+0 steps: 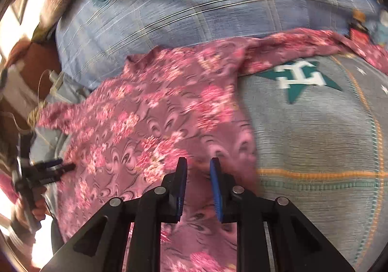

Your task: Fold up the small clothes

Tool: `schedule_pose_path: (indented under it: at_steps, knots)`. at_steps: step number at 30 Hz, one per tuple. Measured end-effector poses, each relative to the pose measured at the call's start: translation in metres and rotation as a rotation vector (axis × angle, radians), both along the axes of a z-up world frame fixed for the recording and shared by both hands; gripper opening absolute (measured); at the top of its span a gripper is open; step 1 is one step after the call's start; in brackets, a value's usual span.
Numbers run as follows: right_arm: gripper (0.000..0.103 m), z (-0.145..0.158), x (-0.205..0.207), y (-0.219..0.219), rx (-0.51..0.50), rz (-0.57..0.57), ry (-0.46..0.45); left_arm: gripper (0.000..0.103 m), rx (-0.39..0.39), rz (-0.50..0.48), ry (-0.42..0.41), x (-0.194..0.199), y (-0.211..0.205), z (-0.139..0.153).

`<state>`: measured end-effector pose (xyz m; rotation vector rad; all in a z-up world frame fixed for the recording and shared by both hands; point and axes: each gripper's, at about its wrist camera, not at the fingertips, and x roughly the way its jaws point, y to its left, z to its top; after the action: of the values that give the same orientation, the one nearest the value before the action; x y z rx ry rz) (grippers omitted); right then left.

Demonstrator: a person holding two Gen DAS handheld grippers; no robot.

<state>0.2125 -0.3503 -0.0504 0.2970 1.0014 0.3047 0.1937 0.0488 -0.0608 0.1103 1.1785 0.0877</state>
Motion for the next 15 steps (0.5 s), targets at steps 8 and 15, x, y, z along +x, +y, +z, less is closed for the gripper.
schedule_pose_path:
  at_steps: [8,15]
  knots:
    - [0.035,0.044,0.009,-0.198,0.047,-0.499,-0.115,0.082,-0.049,-0.062,-0.1,0.029,-0.025,0.039]
    - [0.035,0.024,0.029,-0.3,0.057,-0.71,-0.072,0.082,-0.107,-0.043,-0.07,0.082,-0.062,0.022]
